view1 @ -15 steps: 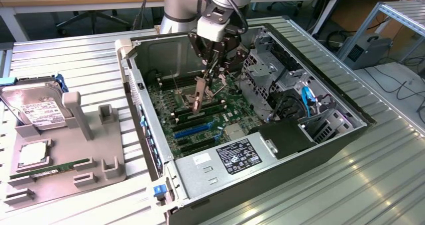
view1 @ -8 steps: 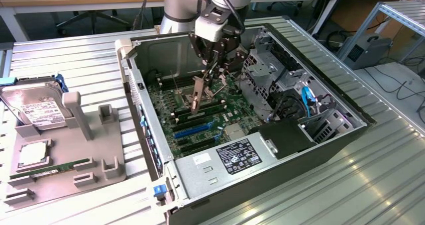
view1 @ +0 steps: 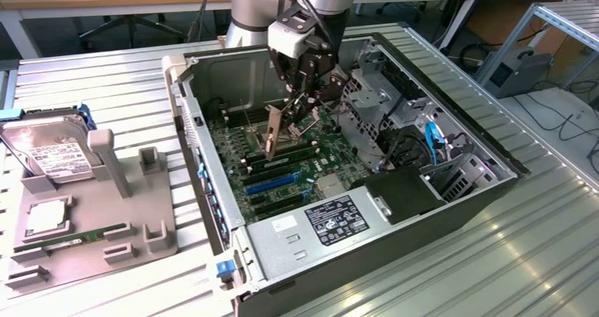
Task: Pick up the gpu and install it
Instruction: 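Insert the gpu into the slot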
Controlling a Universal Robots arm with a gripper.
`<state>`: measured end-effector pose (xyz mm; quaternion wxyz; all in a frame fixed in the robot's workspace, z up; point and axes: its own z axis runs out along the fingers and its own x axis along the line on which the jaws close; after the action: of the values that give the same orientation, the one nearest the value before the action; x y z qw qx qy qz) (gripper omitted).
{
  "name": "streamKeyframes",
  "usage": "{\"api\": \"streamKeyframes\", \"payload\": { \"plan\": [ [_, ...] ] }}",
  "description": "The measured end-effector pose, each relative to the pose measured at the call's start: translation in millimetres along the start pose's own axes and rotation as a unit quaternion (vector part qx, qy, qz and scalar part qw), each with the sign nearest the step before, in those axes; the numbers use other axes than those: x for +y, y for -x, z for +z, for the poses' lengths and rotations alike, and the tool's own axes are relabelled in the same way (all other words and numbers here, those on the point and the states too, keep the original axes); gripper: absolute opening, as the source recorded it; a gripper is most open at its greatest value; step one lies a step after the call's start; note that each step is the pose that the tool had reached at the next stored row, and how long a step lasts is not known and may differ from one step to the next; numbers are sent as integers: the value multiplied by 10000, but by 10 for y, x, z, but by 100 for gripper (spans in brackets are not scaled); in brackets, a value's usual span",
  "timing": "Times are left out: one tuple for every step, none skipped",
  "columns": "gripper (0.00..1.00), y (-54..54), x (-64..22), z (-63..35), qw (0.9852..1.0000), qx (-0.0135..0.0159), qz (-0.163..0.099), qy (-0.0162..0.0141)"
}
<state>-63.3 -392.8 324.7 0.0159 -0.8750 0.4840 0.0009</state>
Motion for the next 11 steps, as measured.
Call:
{"api": "streamKeyframes", "payload": {
  "plan": [
    [27,0,0,1,10000,3,71,-1],
    [27,0,0,1,9999,5,152,-2],
    [27,0,0,2,9998,7,222,-3],
    [27,0,0,3,9996,9,299,-4],
    [27,0,0,3,9993,12,385,-6],
    [27,0,0,3,9990,14,451,-6],
    [27,0,0,4,9985,16,547,-8],
    [27,0,0,4,9980,19,637,-10],
    [27,0,0,5,9974,21,722,-11],
    [27,0,0,5,9967,23,809,-13],
    [27,0,0,5,9960,25,894,-14]
  ]
}}
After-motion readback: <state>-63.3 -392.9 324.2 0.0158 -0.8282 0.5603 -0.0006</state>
